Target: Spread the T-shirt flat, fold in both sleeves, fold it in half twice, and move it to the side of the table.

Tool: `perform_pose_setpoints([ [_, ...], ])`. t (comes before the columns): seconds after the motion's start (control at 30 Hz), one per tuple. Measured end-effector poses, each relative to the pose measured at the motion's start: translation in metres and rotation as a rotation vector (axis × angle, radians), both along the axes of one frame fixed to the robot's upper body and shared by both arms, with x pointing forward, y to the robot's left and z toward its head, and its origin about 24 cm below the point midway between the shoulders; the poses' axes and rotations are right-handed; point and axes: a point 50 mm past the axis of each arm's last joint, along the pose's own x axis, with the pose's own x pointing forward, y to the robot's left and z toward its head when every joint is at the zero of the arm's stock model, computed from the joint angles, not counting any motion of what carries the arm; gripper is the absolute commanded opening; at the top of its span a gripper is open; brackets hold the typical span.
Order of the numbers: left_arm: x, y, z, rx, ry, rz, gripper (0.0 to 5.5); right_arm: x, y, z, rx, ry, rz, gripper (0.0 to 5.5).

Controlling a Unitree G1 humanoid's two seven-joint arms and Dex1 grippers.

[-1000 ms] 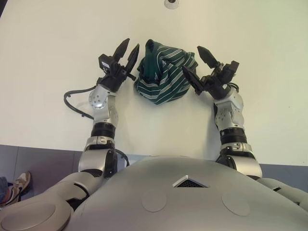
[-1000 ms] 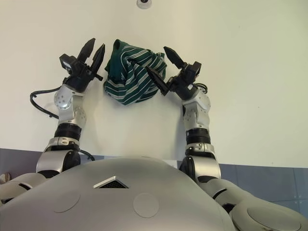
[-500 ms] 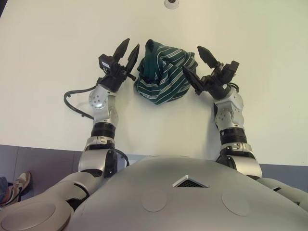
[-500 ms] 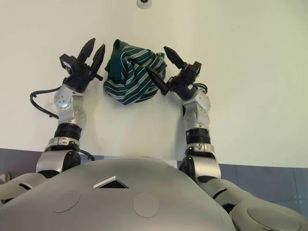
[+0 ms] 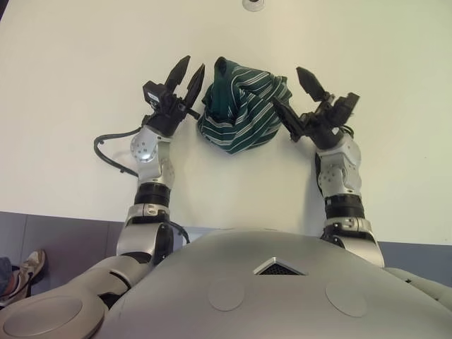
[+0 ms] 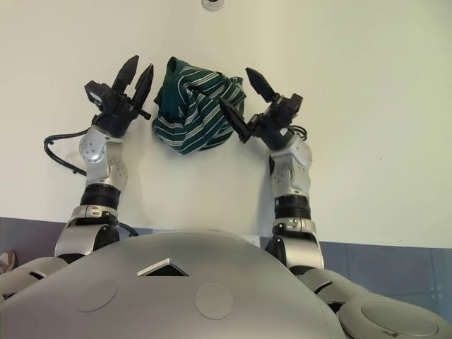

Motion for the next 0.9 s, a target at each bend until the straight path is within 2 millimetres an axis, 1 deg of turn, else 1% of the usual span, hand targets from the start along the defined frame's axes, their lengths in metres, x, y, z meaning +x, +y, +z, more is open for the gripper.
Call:
perform_pose_setpoints([
  [0.07, -0.001, 0.0, 0.003, -0.051, 0.006, 0.0, 1.81, 0.007, -0.011, 0.017, -0.024, -0.026, -0.113, 5.37],
  [0.13, -0.004, -0.002, 0.005, -0.083, 0.008, -0.002, 1.81, 0.016, -0.017, 0.032, -0.156, -0.069, -0.253, 5.37],
  [0.23, -0.005, -0.004, 0.005, -0.087, 0.017, -0.012, 1.81, 0.026, -0.018, 0.038, -0.42, -0.126, -0.361, 5.37],
  [0.3, -0.004, -0.005, 0.005, -0.091, 0.017, -0.014, 1.81, 0.043, -0.018, 0.045, -0.612, -0.188, -0.394, 5.37],
  [0.37, -0.004, -0.005, 0.004, -0.095, 0.023, -0.014, 1.81, 0.06, -0.011, 0.047, -0.795, -0.25, -0.381, 5.37],
  [0.43, -0.003, -0.006, 0.004, -0.097, 0.026, -0.013, 1.81, 0.07, -0.001, 0.044, -0.898, -0.295, -0.344, 5.37],
  [0.5, -0.002, -0.005, 0.002, -0.097, 0.033, -0.011, 1.81, 0.075, 0.01, 0.043, -0.939, -0.326, -0.298, 5.37],
  [0.53, -0.001, -0.005, 0.001, -0.098, 0.04, -0.006, 1.81, 0.077, 0.022, 0.043, -0.964, -0.362, -0.235, 5.37],
  [0.57, 0.0, -0.004, 0.001, -0.098, 0.04, -0.002, 1.81, 0.075, 0.031, 0.042, -0.978, -0.389, -0.176, 5.37],
  [0.63, 0.0, -0.002, 0.001, -0.099, 0.037, 0.005, 1.81, 0.069, 0.042, 0.039, -0.999, -0.427, -0.048, 5.37],
  [0.67, 0.0, -0.002, 0.001, -0.099, 0.036, 0.006, 1.81, 0.065, 0.044, 0.038, -1.005, -0.438, 0.003, 5.37],
  [0.7, 0.0, -0.002, 0.001, -0.1, 0.035, 0.007, 1.81, 0.057, 0.045, 0.037, -1.004, -0.467, 0.074, 5.37],
  [0.73, 0.0, -0.002, 0.001, -0.101, 0.035, 0.007, 1.81, 0.049, 0.043, 0.036, -0.995, -0.481, 0.123, 5.37],
  [0.77, 0.001, -0.003, 0.001, -0.102, 0.034, 0.006, 1.81, 0.036, 0.041, 0.04, -0.952, -0.506, 0.187, 5.37],
  [0.9, 0.001, -0.004, 0.001, -0.104, 0.035, 0.004, 1.81, 0.004, 0.025, 0.058, -0.848, -0.561, 0.306, 5.37],
])
